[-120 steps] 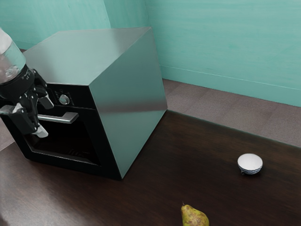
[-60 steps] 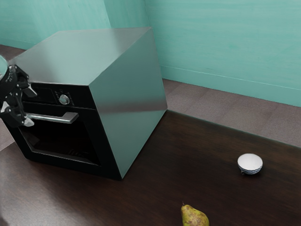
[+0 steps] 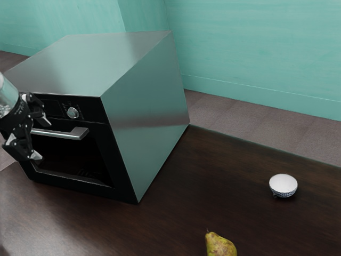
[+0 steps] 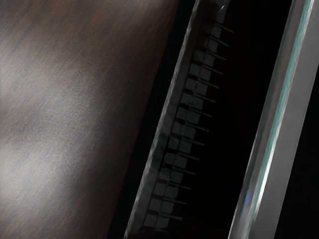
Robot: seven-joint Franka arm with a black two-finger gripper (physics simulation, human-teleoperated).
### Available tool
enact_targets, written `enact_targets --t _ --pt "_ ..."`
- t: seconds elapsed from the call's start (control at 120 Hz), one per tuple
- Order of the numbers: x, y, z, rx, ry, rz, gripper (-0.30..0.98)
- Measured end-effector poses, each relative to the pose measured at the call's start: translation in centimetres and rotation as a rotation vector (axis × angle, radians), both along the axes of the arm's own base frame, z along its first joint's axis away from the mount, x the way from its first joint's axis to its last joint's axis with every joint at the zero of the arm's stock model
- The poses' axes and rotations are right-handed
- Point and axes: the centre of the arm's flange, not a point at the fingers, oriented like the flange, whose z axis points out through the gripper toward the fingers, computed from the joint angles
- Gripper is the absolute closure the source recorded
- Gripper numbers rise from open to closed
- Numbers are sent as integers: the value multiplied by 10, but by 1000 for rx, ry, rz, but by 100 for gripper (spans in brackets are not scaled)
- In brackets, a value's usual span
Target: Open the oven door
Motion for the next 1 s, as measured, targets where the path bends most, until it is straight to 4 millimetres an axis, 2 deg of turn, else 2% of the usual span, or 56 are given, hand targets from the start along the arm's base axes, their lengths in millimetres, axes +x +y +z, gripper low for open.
enact_targets --t 0.233,0.483,0.667,0.817,0.95,1.0 --pt "3 2 -8 10 -4 -44 0" --pt "-2 3 -31 -1 8 -63 0" --pt "-56 -14 -37 33 -45 -50 0" --pt "-117 -2 -53 11 -106 21 0" --pt "-185 13 -35 57 -192 170 0" --pt "-198 15 -28 61 -207 189 0"
